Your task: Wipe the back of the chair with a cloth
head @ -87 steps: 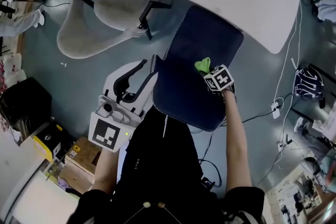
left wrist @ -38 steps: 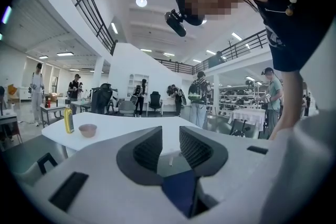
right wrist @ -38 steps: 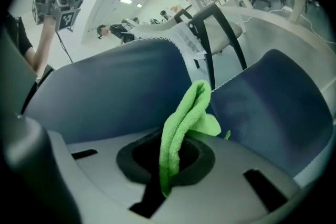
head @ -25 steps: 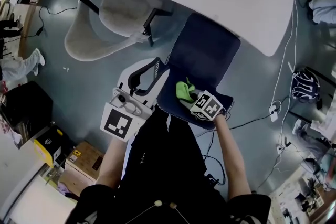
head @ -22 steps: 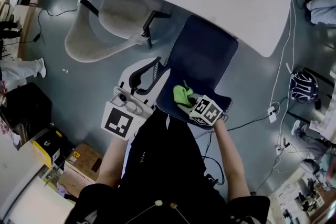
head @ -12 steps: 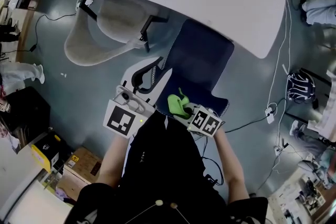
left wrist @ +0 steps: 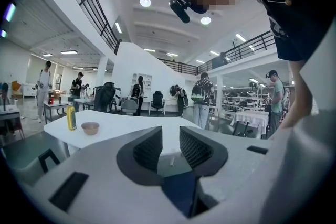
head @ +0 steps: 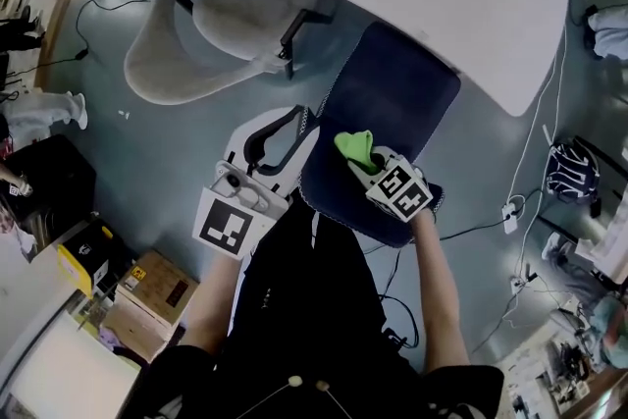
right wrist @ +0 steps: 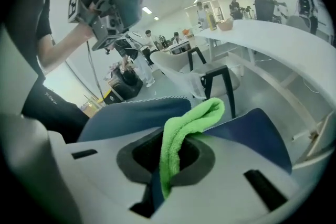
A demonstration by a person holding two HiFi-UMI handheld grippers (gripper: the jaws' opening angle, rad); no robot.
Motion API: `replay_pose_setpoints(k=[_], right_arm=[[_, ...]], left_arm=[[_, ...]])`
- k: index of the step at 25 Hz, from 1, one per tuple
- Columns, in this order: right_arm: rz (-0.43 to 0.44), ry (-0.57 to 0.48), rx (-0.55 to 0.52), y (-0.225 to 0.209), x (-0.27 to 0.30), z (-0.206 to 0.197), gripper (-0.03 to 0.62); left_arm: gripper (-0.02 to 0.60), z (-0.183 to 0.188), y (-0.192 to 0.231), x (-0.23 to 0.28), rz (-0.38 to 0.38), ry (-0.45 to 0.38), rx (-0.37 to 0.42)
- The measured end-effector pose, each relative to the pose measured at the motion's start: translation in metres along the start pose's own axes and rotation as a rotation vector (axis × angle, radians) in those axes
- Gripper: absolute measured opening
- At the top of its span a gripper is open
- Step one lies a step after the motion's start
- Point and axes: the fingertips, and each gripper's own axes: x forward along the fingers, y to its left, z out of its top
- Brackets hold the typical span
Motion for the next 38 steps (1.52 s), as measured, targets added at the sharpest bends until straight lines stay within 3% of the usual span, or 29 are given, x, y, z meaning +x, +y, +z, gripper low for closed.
replay_pose_setpoints(k=[6, 11, 16, 27, 33, 38], right_arm=[[-0.115, 0.061, 0.077, -0.056, 0.045, -0.022, 0.019], [-0.169, 0.081, 0.140, -0.089, 0.079, -0.046, 0.019], [-0.206, 0.176, 0.138, -0.113, 0.108, -0.078, 0.020], [-0.169, 0.199, 0.303, -0.133, 0.160, -0.124, 0.020], [-0.111, 0.335, 0.243, -0.122, 0.183, -0.141, 0.020], [-0.073, 0.350, 0.235, -0.117, 0.188, -0.144, 0.020]], left_arm=[[0.103, -0.029, 0.015, -0.019, 0.053, 0.053, -0.015], [0.103, -0.049, 0.024, -0.036, 0.099, 0.087, -0.019], [0.103, -0.063, 0.031, -0.054, 0.135, 0.119, -0.020], [0.103, -0.093, 0.040, -0.066, 0.178, 0.151, -0.047], [0.103, -0.100, 0.046, -0.074, 0.189, 0.169, -0.053], [0.103, -0.099, 0.050, -0.077, 0.190, 0.166, -0.055]])
